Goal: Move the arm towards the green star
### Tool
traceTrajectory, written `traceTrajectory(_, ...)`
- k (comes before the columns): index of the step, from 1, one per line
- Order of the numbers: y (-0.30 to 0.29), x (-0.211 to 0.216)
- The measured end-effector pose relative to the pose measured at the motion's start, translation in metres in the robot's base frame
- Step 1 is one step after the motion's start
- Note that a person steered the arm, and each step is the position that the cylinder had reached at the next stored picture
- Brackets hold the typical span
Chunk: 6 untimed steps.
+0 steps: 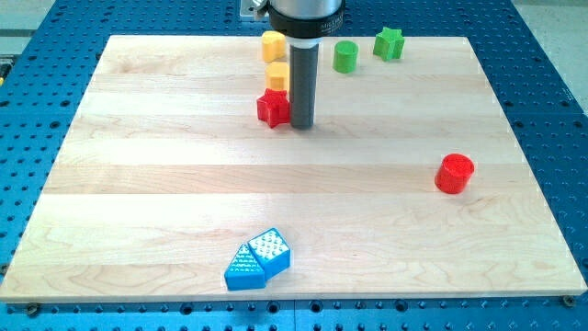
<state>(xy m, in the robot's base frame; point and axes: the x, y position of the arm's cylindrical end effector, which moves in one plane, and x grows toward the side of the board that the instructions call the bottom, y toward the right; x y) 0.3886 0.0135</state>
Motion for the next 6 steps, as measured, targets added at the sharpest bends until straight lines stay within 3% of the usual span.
traceTrajectory(1, 0.045, 0.005)
traceTrajectory(3, 0.042, -0.054)
traceTrajectory(5, 0.018, -0.075)
traceTrajectory(6, 0.033, -0.076)
